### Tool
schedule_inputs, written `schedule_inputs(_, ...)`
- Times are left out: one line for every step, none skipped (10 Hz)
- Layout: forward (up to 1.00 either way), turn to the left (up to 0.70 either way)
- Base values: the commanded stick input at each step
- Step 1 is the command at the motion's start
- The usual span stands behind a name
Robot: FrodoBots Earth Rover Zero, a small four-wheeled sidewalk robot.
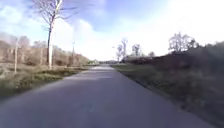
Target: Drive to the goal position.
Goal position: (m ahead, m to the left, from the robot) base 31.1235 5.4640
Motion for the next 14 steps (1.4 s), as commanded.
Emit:
schedule_inputs(1.0,0.0)
schedule_inputs(1.0,0.0)
schedule_inputs(1.0,0.0)
schedule_inputs(1.0,0.0)
schedule_inputs(1.0,0.0)
schedule_inputs(1.0,0.0)
schedule_inputs(1.0,0.0)
schedule_inputs(1.0,0.0)
schedule_inputs(1.0,0.0)
schedule_inputs(1.0,0.0)
schedule_inputs(1.0,0.0)
schedule_inputs(1.0,0.0)
schedule_inputs(1.0,0.0)
schedule_inputs(1.0,0.0)
